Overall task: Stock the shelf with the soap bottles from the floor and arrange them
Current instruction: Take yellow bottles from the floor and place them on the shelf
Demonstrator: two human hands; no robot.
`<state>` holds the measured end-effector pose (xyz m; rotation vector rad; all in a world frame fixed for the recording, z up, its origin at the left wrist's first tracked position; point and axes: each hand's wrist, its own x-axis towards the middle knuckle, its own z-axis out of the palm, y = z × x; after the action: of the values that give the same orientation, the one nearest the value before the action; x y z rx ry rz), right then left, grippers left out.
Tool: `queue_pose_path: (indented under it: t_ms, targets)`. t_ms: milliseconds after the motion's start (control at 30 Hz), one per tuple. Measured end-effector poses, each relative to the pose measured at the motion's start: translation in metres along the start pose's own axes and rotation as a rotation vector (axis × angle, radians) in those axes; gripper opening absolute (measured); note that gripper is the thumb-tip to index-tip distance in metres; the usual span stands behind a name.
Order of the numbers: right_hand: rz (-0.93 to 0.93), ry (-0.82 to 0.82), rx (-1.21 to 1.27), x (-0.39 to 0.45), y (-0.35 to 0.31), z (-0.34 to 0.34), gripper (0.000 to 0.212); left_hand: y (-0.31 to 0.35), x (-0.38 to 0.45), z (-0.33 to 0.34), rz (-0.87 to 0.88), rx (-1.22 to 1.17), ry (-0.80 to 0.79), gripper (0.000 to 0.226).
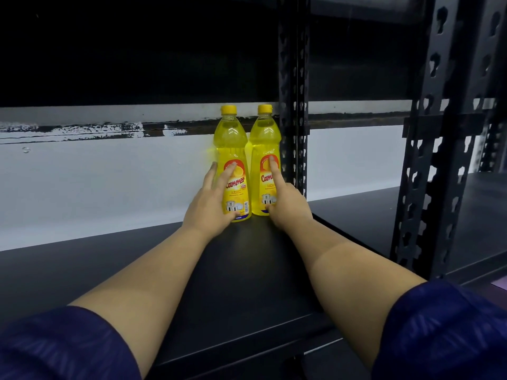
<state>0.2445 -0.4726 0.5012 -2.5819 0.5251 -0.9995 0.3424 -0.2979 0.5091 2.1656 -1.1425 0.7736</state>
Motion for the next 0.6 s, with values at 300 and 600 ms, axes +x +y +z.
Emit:
queue_pose_path:
  t_ms: [300,600]
  targets:
    - [-0.165,0.069,-0.083,0.004,-0.003,0.007,0.118,0.002,0.005,-0.002,0.109,0.389,-0.006,0.113]
    - [-0.095,-0.029,-0.034,-0.031,-0.016,-0.021,0.100,0.029,-0.012,-0.025,-0.031,0.414,-0.158,0.109]
